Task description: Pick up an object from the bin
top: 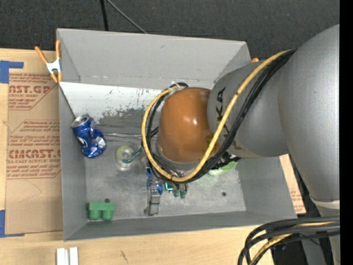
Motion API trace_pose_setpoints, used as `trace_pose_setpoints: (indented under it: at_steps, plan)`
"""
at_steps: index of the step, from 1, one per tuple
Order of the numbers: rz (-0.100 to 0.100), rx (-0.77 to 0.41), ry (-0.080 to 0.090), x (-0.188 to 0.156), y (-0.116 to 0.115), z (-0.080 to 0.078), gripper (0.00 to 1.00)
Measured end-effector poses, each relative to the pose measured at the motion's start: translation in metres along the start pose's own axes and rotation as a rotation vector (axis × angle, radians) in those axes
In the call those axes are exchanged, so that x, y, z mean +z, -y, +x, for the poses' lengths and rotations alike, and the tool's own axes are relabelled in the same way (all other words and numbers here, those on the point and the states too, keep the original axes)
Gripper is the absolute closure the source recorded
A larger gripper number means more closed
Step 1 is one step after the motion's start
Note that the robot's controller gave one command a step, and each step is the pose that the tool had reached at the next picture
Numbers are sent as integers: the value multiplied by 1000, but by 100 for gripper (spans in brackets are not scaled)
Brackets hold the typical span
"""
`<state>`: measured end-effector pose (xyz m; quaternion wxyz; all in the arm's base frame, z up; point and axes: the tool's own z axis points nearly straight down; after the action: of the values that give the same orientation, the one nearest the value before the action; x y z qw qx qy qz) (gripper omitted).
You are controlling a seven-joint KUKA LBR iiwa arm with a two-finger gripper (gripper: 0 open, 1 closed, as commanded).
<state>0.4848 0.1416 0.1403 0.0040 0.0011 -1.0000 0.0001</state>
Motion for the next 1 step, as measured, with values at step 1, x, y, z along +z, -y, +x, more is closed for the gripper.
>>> trace_pose_setpoints:
  at_steps: [1]
  plan:
    - [1, 107, 8, 44, 63, -49, 0]
